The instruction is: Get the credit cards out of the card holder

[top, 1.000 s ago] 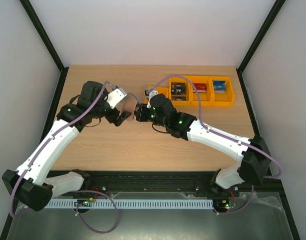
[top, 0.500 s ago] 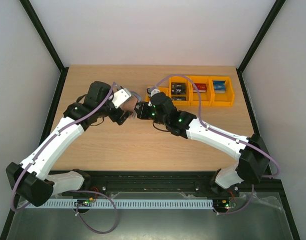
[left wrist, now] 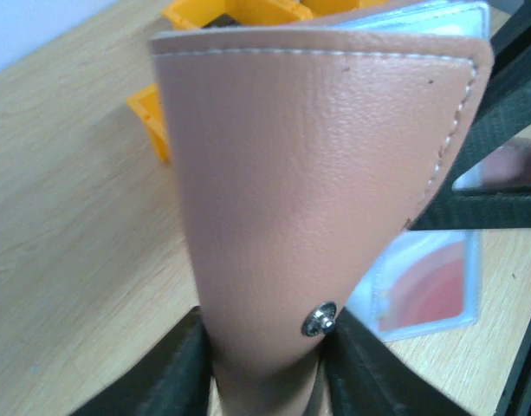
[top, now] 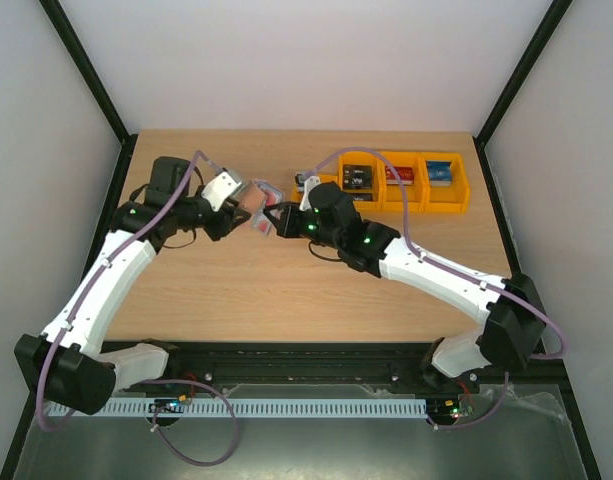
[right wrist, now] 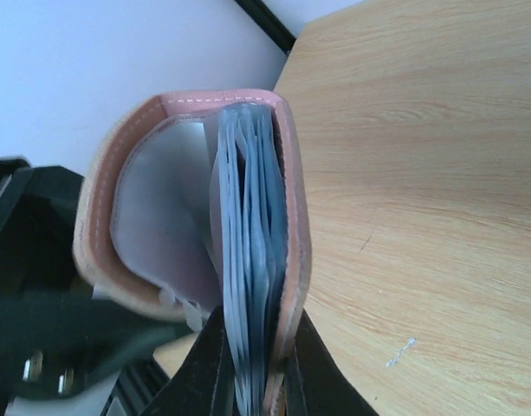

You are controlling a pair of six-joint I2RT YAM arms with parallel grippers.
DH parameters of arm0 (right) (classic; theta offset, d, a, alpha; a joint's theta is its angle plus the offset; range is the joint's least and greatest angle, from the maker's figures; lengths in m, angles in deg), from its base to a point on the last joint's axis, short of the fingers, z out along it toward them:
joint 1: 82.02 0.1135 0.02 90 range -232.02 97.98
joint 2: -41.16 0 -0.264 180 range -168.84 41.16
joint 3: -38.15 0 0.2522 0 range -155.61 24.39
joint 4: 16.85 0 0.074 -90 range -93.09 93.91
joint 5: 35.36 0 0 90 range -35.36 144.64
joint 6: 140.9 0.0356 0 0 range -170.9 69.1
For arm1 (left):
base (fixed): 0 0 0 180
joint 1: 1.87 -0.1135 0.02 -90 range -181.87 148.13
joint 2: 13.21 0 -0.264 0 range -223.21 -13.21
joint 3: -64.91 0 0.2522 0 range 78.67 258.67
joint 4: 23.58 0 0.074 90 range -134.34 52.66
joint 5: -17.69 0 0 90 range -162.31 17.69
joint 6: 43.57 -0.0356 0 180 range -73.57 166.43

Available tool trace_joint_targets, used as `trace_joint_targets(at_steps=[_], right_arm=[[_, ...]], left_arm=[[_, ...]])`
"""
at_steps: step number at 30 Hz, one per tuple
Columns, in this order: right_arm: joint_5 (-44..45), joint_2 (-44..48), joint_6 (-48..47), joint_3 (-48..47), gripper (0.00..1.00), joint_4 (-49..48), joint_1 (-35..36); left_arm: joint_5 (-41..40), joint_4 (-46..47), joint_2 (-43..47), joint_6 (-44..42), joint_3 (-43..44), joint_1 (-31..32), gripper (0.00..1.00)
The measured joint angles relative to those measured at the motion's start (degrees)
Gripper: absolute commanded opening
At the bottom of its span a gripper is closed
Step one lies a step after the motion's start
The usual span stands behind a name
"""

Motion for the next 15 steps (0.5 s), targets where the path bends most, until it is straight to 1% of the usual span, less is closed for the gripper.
trace_joint_targets(at_steps=[2,5,9,15], right_arm=[[-2.0,1.1,-0.6,0.9,0.02,-0.3,-0.7],[-5.2,3.5,-2.1,2.4,0.02,-0.8,-1.1],[-9.5,6.1,-4.9,3.5,0.02,-0.8,-1.9],[-13.1,8.9,-8.5,4.3,0.03,0.0,-2.6]], left_arm=[[4.6,-0.4,0.3,0.1,0.0,-2.6,0.1],[11.3,-1.6,1.0,-1.0,0.1,-5.2,0.03],[16.9,-4.5,1.2,-2.5,1.3,-6.1,0.02],[24.2,-8.6,1.2,-4.9,3.1,-6.9,0.02]])
